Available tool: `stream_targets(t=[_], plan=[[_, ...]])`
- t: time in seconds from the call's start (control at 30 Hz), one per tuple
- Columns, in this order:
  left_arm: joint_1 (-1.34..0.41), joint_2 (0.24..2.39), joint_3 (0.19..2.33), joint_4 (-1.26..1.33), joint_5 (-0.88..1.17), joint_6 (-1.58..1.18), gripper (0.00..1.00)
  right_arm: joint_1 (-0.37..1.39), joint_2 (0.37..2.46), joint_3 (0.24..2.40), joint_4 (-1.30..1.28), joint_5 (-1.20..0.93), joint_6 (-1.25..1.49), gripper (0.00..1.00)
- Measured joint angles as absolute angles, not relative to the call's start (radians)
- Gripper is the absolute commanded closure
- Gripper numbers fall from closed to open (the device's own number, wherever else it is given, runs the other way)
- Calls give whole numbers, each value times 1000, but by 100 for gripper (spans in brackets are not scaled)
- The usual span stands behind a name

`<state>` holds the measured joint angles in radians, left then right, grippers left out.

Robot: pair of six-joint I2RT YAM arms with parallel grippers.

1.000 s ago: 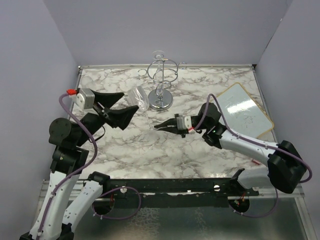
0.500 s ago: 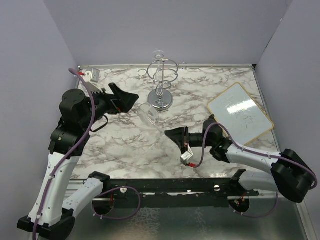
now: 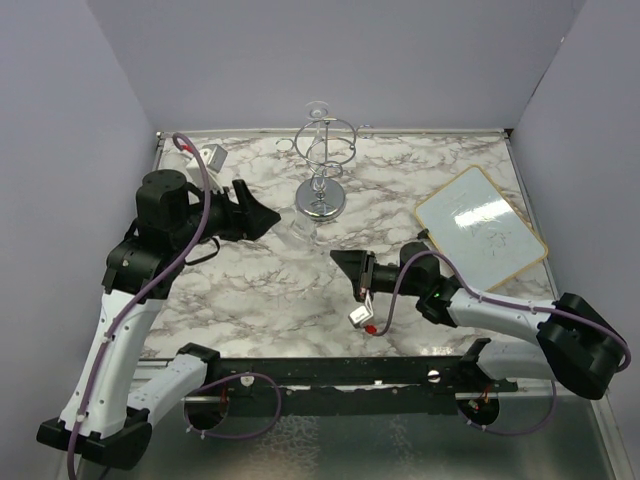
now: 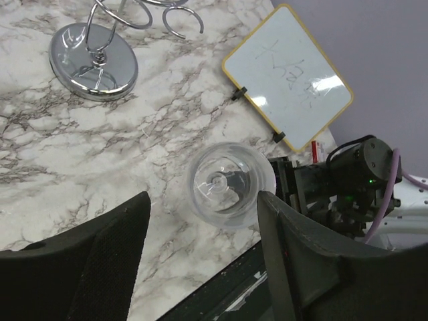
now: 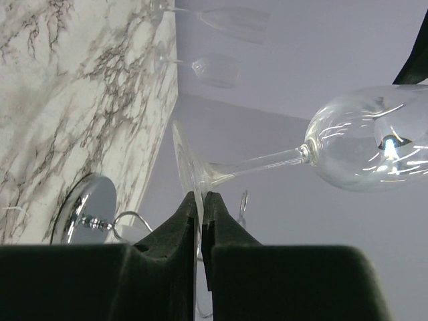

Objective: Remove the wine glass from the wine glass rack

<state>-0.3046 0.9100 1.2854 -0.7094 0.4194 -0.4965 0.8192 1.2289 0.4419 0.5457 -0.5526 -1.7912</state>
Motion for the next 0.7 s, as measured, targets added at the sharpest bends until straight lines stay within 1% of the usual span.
stream_targets(t=[0.07, 0.2, 0.27, 0.4, 0.43, 0.5, 0.63, 0.7], plan=[[-305, 908, 1285, -726, 430, -478, 40, 819, 1231, 442, 548, -532, -1805, 99], [-305, 905, 1276, -739, 444, -447, 41, 820, 1232, 442, 551, -513, -1821, 99], [-305, 902, 1262, -745, 445, -438, 46, 825, 1232, 442, 553, -508, -1831, 99], [-304, 921, 1248, -762, 455, -424, 51, 840, 1233, 442, 554, -500, -1851, 99], [-305, 932, 1248, -764, 461, -419, 56, 844, 1234, 442, 554, -495, -1856, 99], [-305, 949, 1246, -768, 464, -410, 60, 850, 1238, 442, 554, -485, -1866, 99], [-304, 963, 1231, -786, 464, -382, 61, 861, 1252, 442, 553, -461, -1893, 99], [-305, 963, 1227, -795, 464, -366, 63, 866, 1264, 444, 552, -445, -1906, 99]])
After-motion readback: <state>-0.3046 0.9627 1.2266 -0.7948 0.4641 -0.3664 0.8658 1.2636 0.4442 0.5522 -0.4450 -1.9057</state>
